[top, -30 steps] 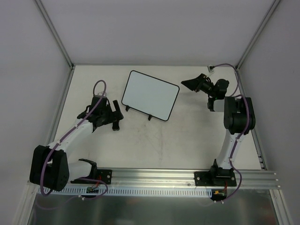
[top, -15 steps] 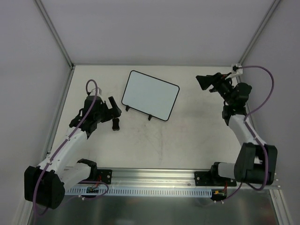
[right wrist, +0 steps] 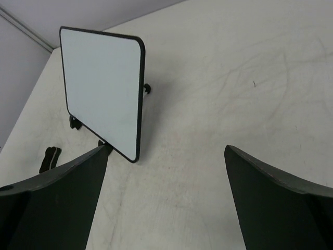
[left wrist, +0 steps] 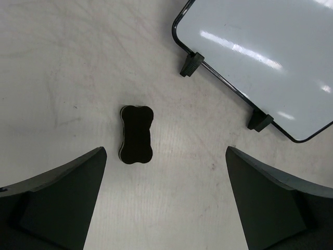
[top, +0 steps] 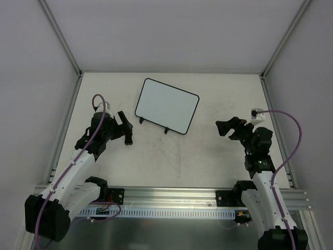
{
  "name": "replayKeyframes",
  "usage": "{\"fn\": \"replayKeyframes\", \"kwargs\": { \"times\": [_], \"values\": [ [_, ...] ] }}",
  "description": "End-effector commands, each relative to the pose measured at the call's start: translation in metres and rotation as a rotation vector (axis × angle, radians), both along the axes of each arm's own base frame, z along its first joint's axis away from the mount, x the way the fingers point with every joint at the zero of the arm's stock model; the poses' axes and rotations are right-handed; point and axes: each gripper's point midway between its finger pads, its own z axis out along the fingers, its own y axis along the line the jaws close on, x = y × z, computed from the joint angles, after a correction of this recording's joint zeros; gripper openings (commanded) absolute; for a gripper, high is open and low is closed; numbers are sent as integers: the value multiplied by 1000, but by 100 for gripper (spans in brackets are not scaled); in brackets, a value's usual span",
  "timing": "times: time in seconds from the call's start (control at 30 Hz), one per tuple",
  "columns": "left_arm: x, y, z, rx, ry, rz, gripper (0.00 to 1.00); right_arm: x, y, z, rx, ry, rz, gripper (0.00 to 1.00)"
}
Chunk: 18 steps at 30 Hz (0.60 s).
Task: Erase the whiteboard
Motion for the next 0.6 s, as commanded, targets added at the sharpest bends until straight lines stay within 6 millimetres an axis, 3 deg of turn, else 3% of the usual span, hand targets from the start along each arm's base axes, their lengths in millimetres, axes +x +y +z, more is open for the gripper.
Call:
{"fn": "replayKeyframes", "kwargs": {
  "times": [0.0,0.23,0.57],
  "values": [
    [3,4,2,7,-48,15,99,-20,-2,-31,-2,76,-21,99],
    [2,6,-2,30,-81,1,99,-32,-2,-61,-29,95,-6,99],
    [2,7,-3,37,-87,3,99,-32,-2,-59,-29,75,-9,99]
  ]
}}
